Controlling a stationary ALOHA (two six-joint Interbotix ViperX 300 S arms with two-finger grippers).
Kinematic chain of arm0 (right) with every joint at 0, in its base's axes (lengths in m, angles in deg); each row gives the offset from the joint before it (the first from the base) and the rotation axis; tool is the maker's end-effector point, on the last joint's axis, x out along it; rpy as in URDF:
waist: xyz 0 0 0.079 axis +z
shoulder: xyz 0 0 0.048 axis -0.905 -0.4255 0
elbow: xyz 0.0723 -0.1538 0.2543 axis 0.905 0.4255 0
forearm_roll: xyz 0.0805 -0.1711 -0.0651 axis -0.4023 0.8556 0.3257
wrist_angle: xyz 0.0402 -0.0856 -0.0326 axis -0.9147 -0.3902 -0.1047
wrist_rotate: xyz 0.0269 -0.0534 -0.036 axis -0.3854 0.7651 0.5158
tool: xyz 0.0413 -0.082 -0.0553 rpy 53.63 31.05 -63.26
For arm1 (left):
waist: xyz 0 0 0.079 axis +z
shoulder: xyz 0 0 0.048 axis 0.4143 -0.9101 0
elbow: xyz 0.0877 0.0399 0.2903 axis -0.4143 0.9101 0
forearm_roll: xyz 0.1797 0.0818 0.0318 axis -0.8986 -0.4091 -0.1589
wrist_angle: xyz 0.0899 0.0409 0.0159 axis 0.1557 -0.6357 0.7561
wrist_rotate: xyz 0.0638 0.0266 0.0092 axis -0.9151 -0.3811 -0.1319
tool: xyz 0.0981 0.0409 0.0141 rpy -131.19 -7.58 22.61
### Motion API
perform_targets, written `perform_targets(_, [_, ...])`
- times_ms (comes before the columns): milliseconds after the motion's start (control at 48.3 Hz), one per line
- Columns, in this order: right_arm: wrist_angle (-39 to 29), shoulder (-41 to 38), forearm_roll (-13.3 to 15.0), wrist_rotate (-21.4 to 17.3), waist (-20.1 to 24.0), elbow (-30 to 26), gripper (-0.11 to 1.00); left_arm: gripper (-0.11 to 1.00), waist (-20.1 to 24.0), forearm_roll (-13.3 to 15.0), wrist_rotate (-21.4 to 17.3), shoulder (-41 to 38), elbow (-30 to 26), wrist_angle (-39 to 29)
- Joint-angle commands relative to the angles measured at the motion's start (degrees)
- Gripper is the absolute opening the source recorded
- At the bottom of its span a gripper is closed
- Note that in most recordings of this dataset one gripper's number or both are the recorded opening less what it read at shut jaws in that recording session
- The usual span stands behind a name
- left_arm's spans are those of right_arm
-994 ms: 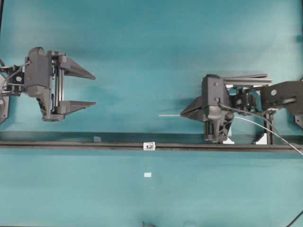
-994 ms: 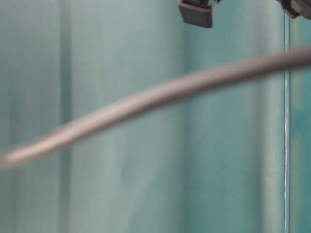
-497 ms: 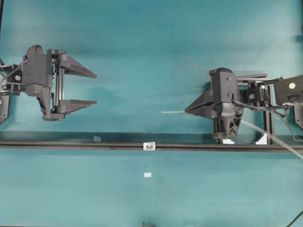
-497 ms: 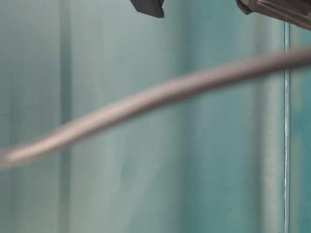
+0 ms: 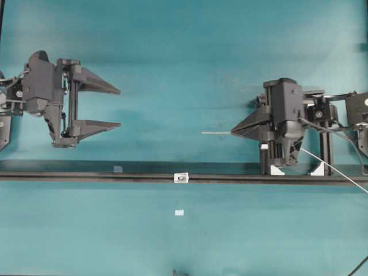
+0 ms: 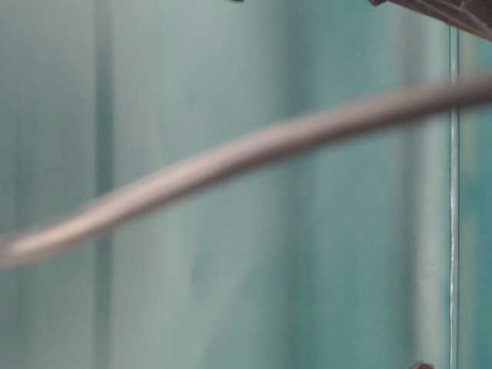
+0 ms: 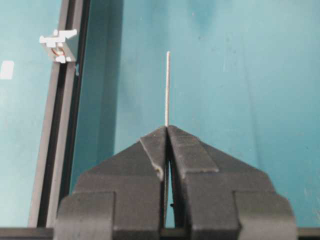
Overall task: Insert the wire through the hole in the metal fitting marked with a red label.
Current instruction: 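Close the right gripper on the wire and lift it from the fixture, then carry the wire with the right gripper down toward the black rail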
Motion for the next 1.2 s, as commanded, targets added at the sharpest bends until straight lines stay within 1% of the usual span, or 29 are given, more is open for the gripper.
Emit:
perform_targets(0, [4.0, 1.2, -0.9, -0.1, 0.8, 0.7, 0.01, 0.92, -1.2, 0.2, 0.2, 0.4, -0.3, 1.1])
perform_targets(41, [5.9, 1.3, -1.8, -0.1, 1.3, 1.6, 0.01, 0.92, -1.8, 0.2, 0.2, 0.4, -0.1, 1.2])
perform_targets(166, [8.6, 1.4, -3.6, -0.1, 2.8, 3.0, 0.01, 0.92, -3.4, 0.2, 0.2, 0.4, 0.1, 1.8])
perform_targets(331, [10.1, 1.3, -5.5, 0.2, 5.9, 3.2, 0.01, 0.92, -5.3, 0.2, 0.4, 0.3, -0.2, 2.0])
perform_targets(435, [11.3, 1.1, -6.9, 0.4, 7.6, 3.3, 0.01, 0.92, -6.5, 0.7, 0.5, 0.3, -0.2, 2.0])
perform_targets(539, [13.4, -0.2, -9.1, 0.8, 9.0, 3.5, 0.01, 0.92, -7.7, 1.2, 0.8, 0.3, 0.1, 2.5])
perform_targets(622, [15.3, -1.6, -11.4, 2.1, 10.2, 3.4, 0.01, 0.92, -8.7, 1.4, 1.8, 0.2, 0.3, 2.6])
perform_targets(684, [17.1, -2.7, -14.2, 3.9, 11.6, 3.3, 0.01, 0.92, -9.2, 1.4, 3.2, 0.2, 0.3, 2.6])
perform_targets(746, [18.8, -4.0, -17.8, 6.4, 13.2, 3.3, 0.01, 0.92, -9.7, 1.5, 4.7, 0.2, 0.4, 2.5])
perform_targets(829, [20.8, -5.4, -24.3, 10.3, 15.5, 3.3, 0.01, 0.91, -10.3, 1.4, 6.8, 0.2, 0.4, 1.9])
perform_targets(912, [22.4, -6.5, -30.9, 14.4, 18.1, 3.2, 0.01, 0.91, -11.3, 1.4, 8.0, 0.2, 0.5, 2.0])
perform_targets(994, [23.9, -7.0, -37.0, 18.2, 20.9, 2.8, 0.01, 0.91, -11.9, 1.4, 8.3, 0.1, 0.4, 2.2])
perform_targets(1015, [24.3, -7.0, -39.0, 19.4, 21.8, 2.6, 0.01, 0.91, -12.0, 1.4, 8.3, -0.1, 0.3, 2.2])
perform_targets(1098, [24.9, -7.1, -43.4, 22.0, 24.1, 2.3, 0.01, 0.91, -12.2, 1.4, 8.3, -1.1, -0.1, 2.9])
perform_targets(1181, [25.3, -7.1, -45.9, 23.6, 25.6, 1.8, 0.01, 0.91, -12.7, 1.3, 8.3, -3.8, -0.8, 4.6])
